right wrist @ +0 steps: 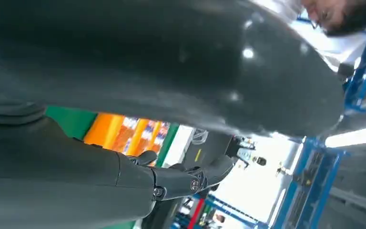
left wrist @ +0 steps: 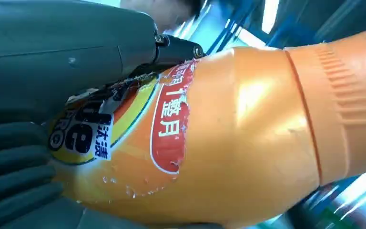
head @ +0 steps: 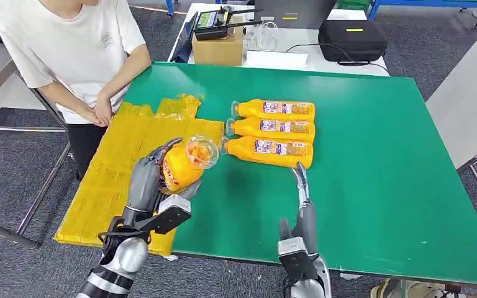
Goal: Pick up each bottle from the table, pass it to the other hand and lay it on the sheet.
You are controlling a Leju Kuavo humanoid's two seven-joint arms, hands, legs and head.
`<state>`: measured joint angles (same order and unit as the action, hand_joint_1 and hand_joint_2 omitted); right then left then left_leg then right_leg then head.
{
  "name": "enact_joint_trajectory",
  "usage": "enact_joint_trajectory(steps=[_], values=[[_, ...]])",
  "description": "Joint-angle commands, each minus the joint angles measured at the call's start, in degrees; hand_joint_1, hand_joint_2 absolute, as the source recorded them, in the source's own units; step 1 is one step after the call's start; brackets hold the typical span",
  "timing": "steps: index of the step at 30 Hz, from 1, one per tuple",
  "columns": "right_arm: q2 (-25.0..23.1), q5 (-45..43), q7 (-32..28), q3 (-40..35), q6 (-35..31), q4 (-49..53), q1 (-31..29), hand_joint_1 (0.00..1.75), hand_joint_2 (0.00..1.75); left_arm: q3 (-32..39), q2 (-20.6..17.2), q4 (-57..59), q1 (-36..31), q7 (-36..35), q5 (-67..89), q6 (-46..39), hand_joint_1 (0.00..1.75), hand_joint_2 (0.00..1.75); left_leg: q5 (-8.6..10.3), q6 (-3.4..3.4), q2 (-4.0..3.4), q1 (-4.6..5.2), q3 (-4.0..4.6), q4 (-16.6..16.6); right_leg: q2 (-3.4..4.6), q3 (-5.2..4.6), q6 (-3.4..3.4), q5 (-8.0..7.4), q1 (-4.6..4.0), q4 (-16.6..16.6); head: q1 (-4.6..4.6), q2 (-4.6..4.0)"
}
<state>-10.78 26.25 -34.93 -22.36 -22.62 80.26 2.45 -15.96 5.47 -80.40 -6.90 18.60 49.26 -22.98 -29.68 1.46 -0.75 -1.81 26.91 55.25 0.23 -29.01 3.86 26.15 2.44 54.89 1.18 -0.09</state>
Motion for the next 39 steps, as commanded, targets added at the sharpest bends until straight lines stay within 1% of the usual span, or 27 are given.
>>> enact_joint_trajectory(steps=[1, 2, 3, 4, 6, 8, 12, 13, 16, 17, 18, 19, 20, 21, 24, 25, 26, 27, 29, 31, 32, 33, 34, 35, 36, 38, 39], values=[[0.1, -2.0, -0.7, 4.1, 1.8, 1.4, 0.3, 0.00, 0.00, 1.6, -6.5, 19.3, -7.0, -1.9, 5.0, 5.1, 1.75, 1.75, 0.05, -0.12, 0.14, -0.02, -0.19, -0.2, -0.11, 0.20, -0.24, -0.02, -0.06, -0.1, 0.00, 0.00], [0.1, -2.0, -0.7, 4.1, 1.8, 1.4, 0.3, 0.00, 0.00, 1.6, -6.5, 19.3, -7.0, -1.9, 5.0, 5.1, 1.75, 1.75, 0.08, -0.17, 0.24, -0.05, -0.21, -0.2, -0.18, 0.28, -0.32, -0.04, -0.11, -0.2, -0.02, 0.00], [0.1, -2.1, -0.8, 4.0, 2.0, 1.3, 0.2, 0.00, 0.00, 1.3, -6.8, 20.3, -7.4, -3.4, 6.2, 6.6, 1.75, 1.75, 0.04, -0.12, 0.12, -0.03, -0.12, -0.1, -0.07, 0.15, -0.21, -0.02, -0.07, -0.1, 0.02, 0.00], [-0.1, -2.8, -1.1, 4.1, 2.6, 0.5, -0.2, 0.00, 0.00, 1.3, -7.6, 22.7, -8.5, -4.5, 6.9, 9.7, 1.75, 1.75, 0.02, -0.15, 0.10, -0.06, -0.11, -0.1, -0.04, 0.15, -0.25, -0.02, -0.11, -0.1, 0.02, 0.00], [-0.5, -3.5, -1.4, 4.1, 2.8, -0.5, -0.8, 0.00, 0.00, 1.6, -8.5, 27.9, -10.9, -4.5, 6.9, 12.0, 1.75, 1.75, 0.04, -0.16, 0.12, -0.05, -0.13, -0.1, -0.11, 0.18, -0.27, -0.01, -0.11, -0.1, 0.00, 0.00], [-0.6, -3.7, -1.5, 4.1, 2.7, -1.1, -1.1, 0.00, 0.00, 2.0, -8.6, 30.3, -11.9, -3.2, 7.0, 11.3, 1.75, 1.75, 0.06, -0.17, 0.19, -0.09, -0.19, -0.2, -0.13, 0.26, -0.32, -0.04, -0.15, -0.2, -0.02, 0.00], [-0.5, -3.7, -1.5, 4.0, 2.7, -0.9, -1.0, 0.00, 0.00, 1.9, -8.4, 30.0, -11.9, -3.4, 7.2, 11.5, 1.75, 1.75, 0.03, -0.14, -0.02, -0.05, -0.20, -0.2, 0.07, 0.21, -0.26, -0.05, -0.09, -0.1, 0.00, 0.00], [-0.8, -4.8, -1.7, 4.2, 3.2, -1.0, -1.0, 0.00, 0.00, 0.9, -9.3, 31.8, -13.0, -5.5, 9.5, 13.0, 1.75, 1.75, 0.05, -0.16, 0.00, -0.06, -0.22, -0.2, 0.05, 0.26, -0.30, -0.07, -0.11, -0.2, 0.00, 0.00], [-1.3, -6.1, -1.9, 4.6, 3.2, -2.4, -1.4, 0.00, 0.00, -0.2, -10.9, 37.7, -16.2, -7.2, 12.7, 14.3, 1.75, 1.75, 0.05, -0.09, 0.02, -0.05, -0.18, -0.1, 0.02, 0.19, -0.22, -0.05, -0.08, -0.1, 0.00, 0.00], [-1.4, -6.7, -2.0, 4.9, 3.3, -3.7, -2.0, 0.00, 0.00, -0.1, -11.2, 40.1, -17.4, -8.3, 13.6, 14.3, 1.66, 1.75, 0.08, -0.14, 0.02, -0.10, -0.23, -0.2, 0.04, 0.24, -0.33, -0.10, -0.15, -0.1, 0.00, 0.00], [-1.5, -7.0, -2.1, 5.0, 3.3, -4.5, -2.3, 0.00, 0.00, 0.1, -11.3, 41.9, -18.4, -8.7, 13.8, 15.2, 1.24, 1.75, 0.09, -0.15, 0.01, -0.09, -0.28, -0.2, 0.05, 0.28, -0.34, -0.11, -0.15, -0.2, 0.00, 0.00], [-1.4, -7.1, -2.2, 5.2, 3.3, -5.2, -2.7, 0.00, 0.00, 0.1, -11.4, 43.3, -19.2, -9.2, 14.1, 16.3, 0.44, 1.75, 0.08, -0.13, -0.05, -0.06, -0.33, -0.2, 0.11, 0.32, -0.28, -0.11, -0.11, -0.1, 0.00, 0.00], [-1.4, -7.1, -2.2, 5.3, 3.3, -5.6, -2.9, 0.00, 0.00, -0.1, -11.6, 43.8, -19.5, -9.3, 14.3, 16.7, 0.19, 1.75, 0.05, -0.09, -0.07, -0.05, -0.30, -0.1, 0.09, 0.31, -0.18, -0.07, -0.07, -0.1, 0.02, 0.00], [-1.3, -7.1, -2.2, 5.4, 3.3, -5.7, -2.9, 0.00, 0.00, 0.0, -11.7, 43.9, -19.6, -9.3, 14.2, 16.7, 0.00, 1.75, 0.08, -0.12, -0.08, -0.06, -0.31, -0.2, 0.10, 0.30, -0.25, -0.10, -0.10, -0.1, 0.00, 0.00], [-1.3, -7.3, -2.2, 6.1, 3.4, -7.2, -3.5, 0.00, 0.00, 1.3, -10.6, 44.1, -19.7, -10.6, 13.2, 17.4, 0.00, 1.75, 0.06, -0.10, -0.09, -0.07, -0.33, -0.1, 0.09, 0.27, -0.22, -0.08, -0.10, 0.0, 0.00, 0.00], [-1.4, -7.5, -2.1, 6.7, 3.4, -7.9, -3.7, 0.00, 0.00, 4.5, -9.2, 42.1, -18.6, -8.8, 8.3, 19.2, 0.00, 1.75, 0.07, -0.13, 0.04, -0.09, -0.33, -0.1, -0.03, 0.31, -0.25, -0.06, -0.13, 0.0, 0.02, 0.02], [-1.3, -7.5, -2.2, 7.0, 3.5, -8.5, -3.9, 0.00, 0.00, 5.9, -8.6, 40.0, -17.6, -5.5, 4.2, 22.1, 0.00, 1.75, 0.14, -0.28, 0.11, -0.19, -0.33, -0.3, -0.08, 0.38, -0.49, -0.17, -0.28, -0.3, -0.02, 0.00], [-1.4, -8.5, -2.6, 7.2, 4.2, -9.6, -4.4, 0.00, 0.00, 8.1, -8.1, 36.1, -15.2, 1.2, -4.0, 27.7, 0.00, 1.75, 0.07, -0.11, 0.04, -0.04, -0.40, -0.2, 0.01, 0.37, -0.21, -0.04, -0.08, -0.1, -0.02, 0.00], [-1.8, -10.3, -3.6, 7.5, 5.6, -11.8, -5.4, 0.00, 0.00, 10.5, -7.9, 27.7, -9.9, 5.3, -17.1, 35.8, 0.00, 1.75, 0.06, -0.17, -0.13, -0.08, -0.46, -0.2, 0.20, 0.40, -0.29, -0.11, -0.13, -0.1, 0.00, 0.00], [-1.8, -10.8, -3.8, 7.6, 6.1, -12.3, -5.5, 0.00, 0.00, 10.6, -7.4, 21.8, -6.8, 5.1, -21.4, 35.6, 0.00, 1.75, 0.09, -0.28, -0.27, -0.14, -0.64, -0.5, 0.34, 0.53, -0.48, -0.21, -0.22, -0.4, 0.00, 0.00], [-1.7, -10.4, -3.6, 7.6, 5.7, -12.2, -5.3, 0.00, 0.00, 11.3, -6.1, 17.7, -5.1, 7.0, -22.4, 31.7, 0.00, 1.75, 0.06, -0.11, -0.16, -0.01, -0.59, -0.3, 0.19, 0.55, -0.22, -0.09, -0.04, -0.1, 0.00, 0.00], [-1.5, -9.4, -3.4, 7.1, 5.3, -11.9, -5.0, 0.00, 0.00, 12.1, -3.9, 13.5, -3.5, 9.4, -22.6, 26.3, 0.00, 1.75, 0.08, -0.16, -0.05, -0.09, -0.51, -0.2, 0.06, 0.54, -0.32, -0.13, -0.14, -0.1, 0.04, 0.00], [-1.4, -9.3, -3.4, 6.8, 5.7, -11.0, -4.4, 0.00, 0.00, 12.4, -1.5, 7.9, -1.9, 9.4, -28.3, 28.4, 0.00, 1.75, 0.10, -0.20, 0.02, -0.03, -0.49, -0.3, 0.03, 0.58, -0.31, -0.14, -0.08, -0.2, 0.04, 0.00], [-1.2, -8.8, -3.2, 6.6, 5.7, -10.4, -3.9, 0.00, 0.00, 12.0, -0.5, 3.8, -0.9, 8.3, -31.6, 29.2, 0.00, 1.75, 0.07, -0.21, 0.23, -0.03, -0.36, -0.1, -0.18, 0.51, -0.23, -0.07, -0.08, -0.1, 0.00, 0.00], [-1.1, -8.1, -2.9, 6.4, 5.1, -10.0, -3.6, 0.00, 0.00, 12.0, 0.9, -0.3, -0.2, 9.5, -34.6, 27.9, 0.00, 1.75, 0.05, -0.27, 0.38, -0.08, -0.26, 0.0, -0.33, 0.52, -0.25, -0.04, -0.14, -0.1, -0.04, 0.00], [-1.2, -7.2, -2.5, 6.3, 3.7, -9.5, -3.2, 0.00, 0.00, 11.3, 3.6, -8.4, 0.7, 8.8, -44.6, 26.7, 0.00, 1.75, 0.00, -0.15, 0.29, -0.06, -0.09, 0.1, -0.25, 0.27, -0.18, 0.02, -0.10, 0.1, 0.04, 0.00], [-1.2, -6.9, -2.5, 6.1, 3.6, -9.6, -3.3, 0.00, 0.00, 9.9, 3.5, -10.7, 0.9, 7.6, -46.5, 25.8, 0.00, 1.75, 0.00, -0.13, 0.27, -0.04, -0.03, 0.1, -0.29, 0.19, -0.17, 0.05, -0.09, 0.1, -0.02, 0.00]])
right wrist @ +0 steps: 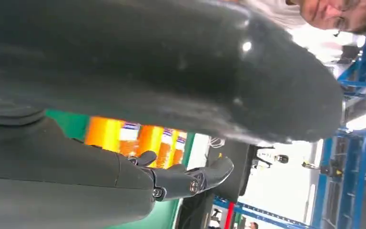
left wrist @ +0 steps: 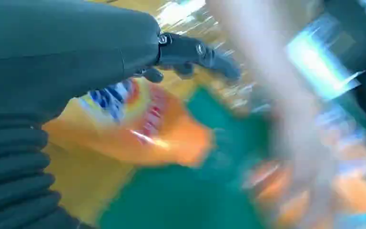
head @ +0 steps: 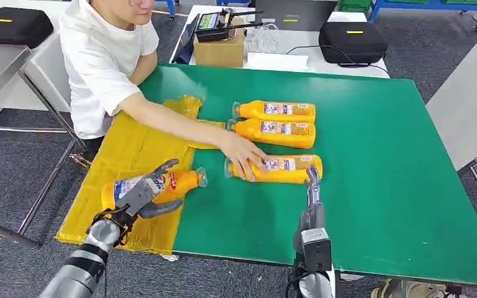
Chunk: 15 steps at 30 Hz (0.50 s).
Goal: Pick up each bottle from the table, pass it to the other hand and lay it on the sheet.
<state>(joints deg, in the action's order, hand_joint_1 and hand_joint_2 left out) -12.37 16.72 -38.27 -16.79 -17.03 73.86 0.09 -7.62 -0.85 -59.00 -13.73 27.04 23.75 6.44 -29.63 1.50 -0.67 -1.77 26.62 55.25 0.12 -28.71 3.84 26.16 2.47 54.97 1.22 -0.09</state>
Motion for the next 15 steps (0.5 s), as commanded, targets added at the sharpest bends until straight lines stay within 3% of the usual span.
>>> enact_joint_trajectory(steps=[1, 4, 5, 8, 15], values=[[0.7, 3.6, 1.2, 0.0, -2.8, -3.4, -1.0, 0.00, 0.00, 1.0, 10.6, -34.7, 7.8, -0.7, -26.5, -3.0, 0.00, 1.75, -0.07, -0.18, 0.26, -0.09, 0.29, 0.2, -0.22, -0.10, -0.19, 0.05, -0.14, 0.0, -0.07, 0.00], [2.4, 9.3, 1.9, -2.3, -5.5, -4.4, -1.3, 0.00, 0.00, -0.8, 10.8, -37.3, 7.8, -0.4, -28.2, -6.0, 0.00, 1.75, -0.14, -0.22, 0.18, -0.15, 0.17, 0.1, -0.09, -0.03, -0.31, 0.06, -0.21, -0.1, -0.04, 0.00], [3.6, 13.5, 3.6, -3.6, -7.2, -5.4, -1.7, 0.00, 1.75, -0.8, 11.3, -37.6, 7.7, 0.8, -27.6, -8.5, 0.00, 1.75, -0.08, -0.17, 0.17, -0.08, 0.22, 0.0, -0.11, -0.12, -0.22, 0.02, -0.13, -0.1, -0.04, 0.00], [7.0, 28.2, 11.7, -7.5, -11.8, -7.8, -2.4, 0.00, 1.75, -1.2, 12.1, -39.0, 8.4, 4.3, -25.6, -15.0, 0.00, 1.75, -0.05, -0.22, 0.14, -0.12, 0.13, -0.1, -0.06, -0.03, -0.28, -0.04, -0.18, -0.2, -0.04, 0.00], [7.5, 28.5, 12.1, -7.4, -11.5, -7.6, -2.5, 0.00, 1.75, -1.7, 11.7, -39.7, 8.8, 5.1, -24.8, -15.8, 0.00, 1.75, -0.03, -0.21, 0.15, -0.07, 0.20, -0.1, -0.06, -0.08, -0.23, -0.03, -0.11, -0.2, -0.04, 0.00]])
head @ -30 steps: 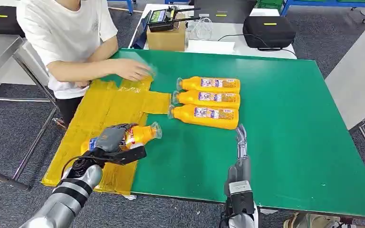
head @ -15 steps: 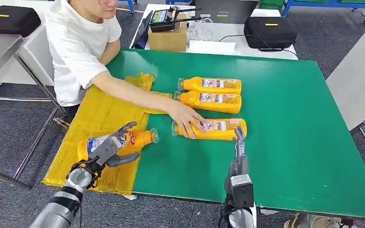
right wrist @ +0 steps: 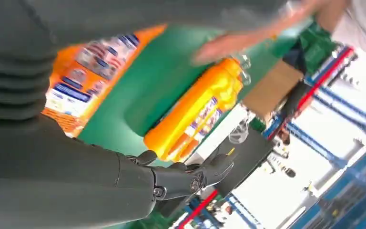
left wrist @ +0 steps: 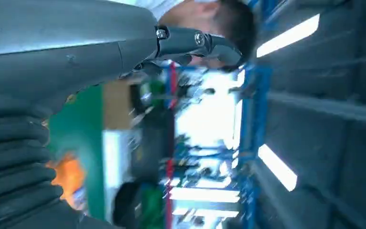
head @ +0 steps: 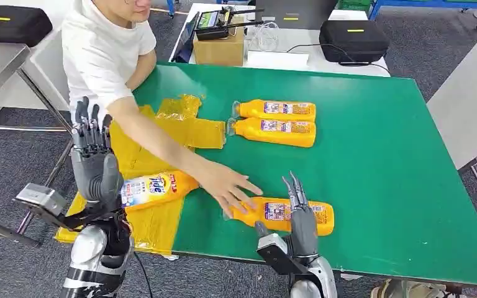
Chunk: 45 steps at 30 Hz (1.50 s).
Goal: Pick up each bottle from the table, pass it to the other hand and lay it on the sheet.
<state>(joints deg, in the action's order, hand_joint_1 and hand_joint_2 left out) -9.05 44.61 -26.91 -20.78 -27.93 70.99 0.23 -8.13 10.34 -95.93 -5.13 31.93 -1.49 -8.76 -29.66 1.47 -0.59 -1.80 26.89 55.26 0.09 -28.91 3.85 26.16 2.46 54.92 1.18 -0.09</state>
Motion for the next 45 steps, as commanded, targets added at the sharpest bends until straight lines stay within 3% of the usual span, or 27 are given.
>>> enact_joint_trajectory(steps=[1, 4, 7, 16, 22, 32, 35, 45], values=[[4.1, 0.7, 0.8, -3.4, -0.6, -4.8, -2.7, 0.00, 1.75, -1.2, 0.5, -2.8, 0.2, 0.2, 0.4, -0.6, 0.00, 1.75, 0.00, -0.11, 0.06, -0.02, -0.03, 0.0, -0.03, 0.06, -0.15, -0.01, -0.06, -0.1, 0.00, 0.00], [4.2, 2.0, 2.4, -3.6, -0.1, -4.9, -2.8, 0.00, 1.75, -1.1, 0.5, -2.9, 0.3, 0.5, 0.5, -1.1, 0.00, 1.75, -0.02, -0.17, 0.03, -0.08, -0.13, -0.1, 0.00, 0.14, -0.30, -0.02, -0.14, -0.2, 0.00, 0.00], [7.1, 12.9, 10.6, -5.0, 1.7, -3.7, -3.3, 0.00, 1.75, -1.6, 0.8, -5.0, 1.7, 2.1, 1.3, -3.9, 0.00, 1.75, -0.01, -0.15, 0.04, -0.04, -0.11, -0.1, -0.01, 0.11, -0.23, -0.02, -0.10, -0.1, 0.00, 0.00], [15.2, 30.3, 27.2, -5.3, 10.7, 9.4, 2.3, 0.00, 1.75, -0.7, 0.9, -4.1, 3.4, 0.3, 3.5, -2.4, 0.00, 1.75, -0.03, -0.15, 0.11, 0.02, -0.02, 0.0, -0.09, 0.06, -0.19, 0.01, -0.03, -0.1, 0.00, 0.00], [17.4, 32.5, 31.4, -2.0, 11.9, 10.1, 3.8, 0.00, 1.75, -1.8, 1.5, -4.4, 4.7, -1.6, 1.2, 0.4, 0.00, 1.75, -0.03, -0.20, 0.17, -0.01, -0.06, 0.0, -0.13, 0.11, -0.27, 0.00, -0.08, -0.2, 0.00, 0.00], [21.6, 36.9, 33.9, 0.8, 16.1, 12.8, 4.4, 0.00, 1.75, -1.7, 1.2, -3.6, 5.8, -0.9, 3.1, 0.3, 0.00, 1.75, -0.03, -0.18, 0.09, 0.02, -0.03, 0.0, -0.07, 0.04, -0.25, 0.00, -0.04, -0.1, 0.00, 0.00], [21.2, 32.9, 32.1, 1.3, 17.8, 11.0, 4.3, 0.00, 1.75, -1.6, 1.6, -3.0, 5.5, -2.3, 0.6, 1.8, 0.00, 1.75, -0.02, -0.11, 0.08, 0.03, -0.02, 0.0, -0.07, 0.02, -0.17, 0.01, -0.02, -0.1, 0.00, 0.00], [20.4, 31.4, 30.8, 0.7, 17.8, 7.8, 3.2, 0.00, 1.75, -2.1, 1.7, -2.7, 4.9, -2.1, 0.8, 1.4, 0.00, 1.75, -0.02, -0.16, 0.09, 0.01, -0.08, -0.1, -0.06, 0.08, -0.21, -0.01, -0.05, -0.2, 0.02, 0.00]])
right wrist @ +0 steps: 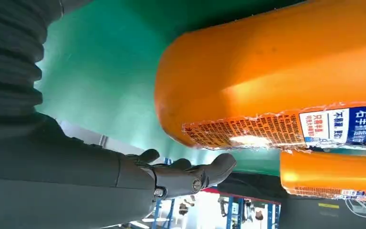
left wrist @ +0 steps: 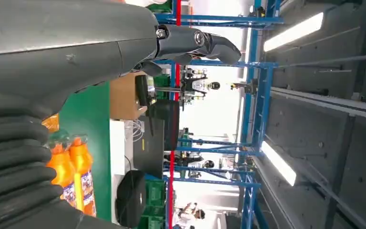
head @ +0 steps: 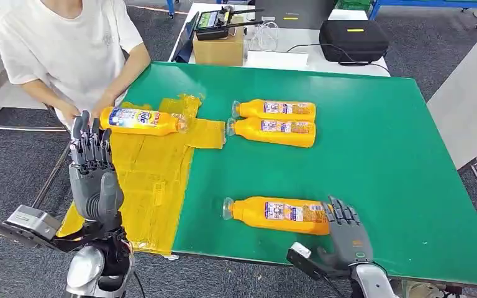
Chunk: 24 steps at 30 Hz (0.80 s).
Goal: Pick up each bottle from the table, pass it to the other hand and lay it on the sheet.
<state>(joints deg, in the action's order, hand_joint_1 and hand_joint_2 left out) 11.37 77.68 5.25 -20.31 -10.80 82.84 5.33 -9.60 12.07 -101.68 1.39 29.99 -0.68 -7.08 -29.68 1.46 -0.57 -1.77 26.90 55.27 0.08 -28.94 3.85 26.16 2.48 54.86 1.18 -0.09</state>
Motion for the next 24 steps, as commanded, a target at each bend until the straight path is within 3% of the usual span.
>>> enact_joint_trajectory(steps=[1, 9, 24], values=[[-0.2, -1.4, -1.7, -0.3, 0.6, -6.5, -2.7, 0.00, 1.75, -1.2, -0.2, 3.2, -1.9, 0.2, 0.2, -0.4, 0.00, 1.75, 0.00, -0.19, 0.08, -0.06, -0.13, -0.1, -0.05, 0.16, -0.30, -0.02, -0.12, -0.2, 0.02, 0.00], [-5.1, -4.2, -8.1, -0.4, -6.6, -20.9, -9.8, 0.00, 1.75, -5.0, -1.4, 4.6, -3.6, 0.7, -2.6, -0.7, 0.00, 1.75, 0.05, -0.14, -0.04, -0.08, -0.17, -0.1, 0.06, 0.17, -0.27, -0.10, -0.14, -0.2, 0.00, 0.00], [-9.0, -4.8, -9.7, -4.0, -8.2, -32.0, -19.0, 0.00, 1.75, -6.6, -1.8, 6.3, -5.6, 1.1, -4.1, 0.3, 0.00, 1.75, 0.05, -0.16, -0.06, -0.10, -0.25, -0.1, 0.07, 0.23, -0.33, -0.09, -0.16, -0.2, 0.00, 0.00]])
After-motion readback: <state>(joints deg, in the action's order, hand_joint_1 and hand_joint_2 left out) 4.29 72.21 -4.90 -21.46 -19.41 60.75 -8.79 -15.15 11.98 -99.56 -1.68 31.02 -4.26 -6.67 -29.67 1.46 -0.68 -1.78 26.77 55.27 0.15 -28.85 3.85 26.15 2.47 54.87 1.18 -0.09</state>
